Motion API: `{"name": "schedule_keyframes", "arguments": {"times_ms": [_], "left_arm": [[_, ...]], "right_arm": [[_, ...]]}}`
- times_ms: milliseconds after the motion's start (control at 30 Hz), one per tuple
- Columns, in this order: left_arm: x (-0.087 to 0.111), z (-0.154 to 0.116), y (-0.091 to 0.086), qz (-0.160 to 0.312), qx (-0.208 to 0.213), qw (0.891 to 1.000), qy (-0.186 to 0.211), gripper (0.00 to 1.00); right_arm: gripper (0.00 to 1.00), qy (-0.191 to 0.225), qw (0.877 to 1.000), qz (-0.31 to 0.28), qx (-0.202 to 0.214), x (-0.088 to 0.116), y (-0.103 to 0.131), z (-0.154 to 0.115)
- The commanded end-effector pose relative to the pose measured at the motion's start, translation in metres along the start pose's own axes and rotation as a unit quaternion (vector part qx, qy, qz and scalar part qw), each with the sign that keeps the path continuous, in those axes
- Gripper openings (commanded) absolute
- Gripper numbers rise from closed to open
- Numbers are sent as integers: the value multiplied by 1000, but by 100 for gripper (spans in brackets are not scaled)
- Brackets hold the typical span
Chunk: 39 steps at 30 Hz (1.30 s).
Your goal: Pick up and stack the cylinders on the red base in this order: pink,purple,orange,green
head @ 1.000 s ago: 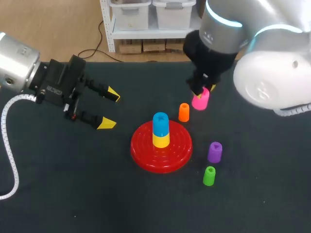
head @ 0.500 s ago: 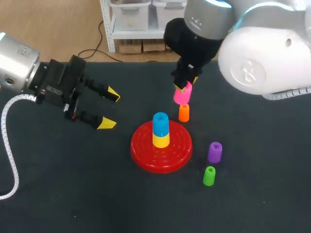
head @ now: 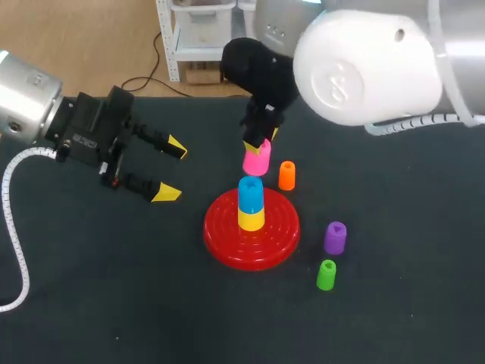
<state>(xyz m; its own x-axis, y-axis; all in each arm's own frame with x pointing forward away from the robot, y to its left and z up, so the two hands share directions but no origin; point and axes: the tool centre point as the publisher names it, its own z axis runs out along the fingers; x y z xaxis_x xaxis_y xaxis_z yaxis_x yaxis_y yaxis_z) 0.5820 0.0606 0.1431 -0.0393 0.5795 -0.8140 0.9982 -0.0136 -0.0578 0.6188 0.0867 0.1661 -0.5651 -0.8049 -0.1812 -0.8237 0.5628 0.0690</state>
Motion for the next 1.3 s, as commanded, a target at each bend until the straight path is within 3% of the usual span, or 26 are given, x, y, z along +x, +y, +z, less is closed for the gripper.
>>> {"name": "schedule_keyframes", "arguments": {"times_ms": [33, 1300], "left_arm": [[1, 0, 0, 1, -1, 1000, -2, 100], [1, 0, 0, 1, -1, 1000, -2, 100]], "right_arm": [[0, 8, 1000, -3, -2, 1, 3, 3], [0, 29, 999, -14, -11, 5, 15, 20]]}}
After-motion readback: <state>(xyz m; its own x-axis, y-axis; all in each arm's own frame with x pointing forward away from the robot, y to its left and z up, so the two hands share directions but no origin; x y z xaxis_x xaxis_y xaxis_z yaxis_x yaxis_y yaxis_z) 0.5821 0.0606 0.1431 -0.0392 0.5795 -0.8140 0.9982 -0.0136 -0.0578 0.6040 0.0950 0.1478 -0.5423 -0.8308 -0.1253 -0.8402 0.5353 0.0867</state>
